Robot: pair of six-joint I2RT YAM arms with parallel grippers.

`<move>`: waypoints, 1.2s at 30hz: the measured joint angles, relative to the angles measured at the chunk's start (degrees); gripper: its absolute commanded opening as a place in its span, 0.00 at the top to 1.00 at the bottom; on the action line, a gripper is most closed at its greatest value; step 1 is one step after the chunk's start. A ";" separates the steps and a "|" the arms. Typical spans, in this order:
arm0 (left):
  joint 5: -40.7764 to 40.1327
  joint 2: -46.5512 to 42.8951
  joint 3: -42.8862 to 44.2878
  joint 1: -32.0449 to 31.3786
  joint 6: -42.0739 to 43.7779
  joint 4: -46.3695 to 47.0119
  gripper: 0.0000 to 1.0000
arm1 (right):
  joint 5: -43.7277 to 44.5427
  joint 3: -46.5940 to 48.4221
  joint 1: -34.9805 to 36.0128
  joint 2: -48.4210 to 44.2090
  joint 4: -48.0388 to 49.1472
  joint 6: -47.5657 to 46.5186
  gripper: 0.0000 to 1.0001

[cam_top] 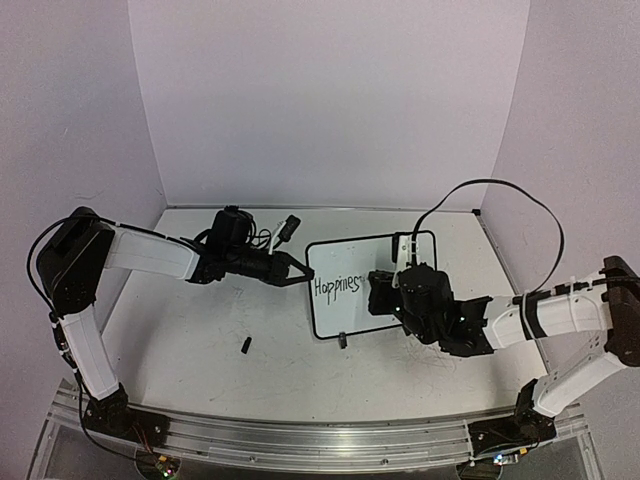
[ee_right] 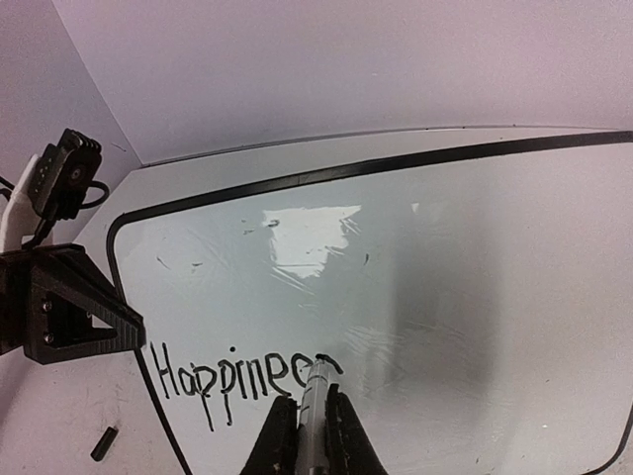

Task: Write a sentence on the whiteboard

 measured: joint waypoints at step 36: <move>-0.02 0.00 0.00 -0.09 0.00 0.00 1.00 | 0.75 -2.16 0.69 -0.95 -1.34 3.47 1.00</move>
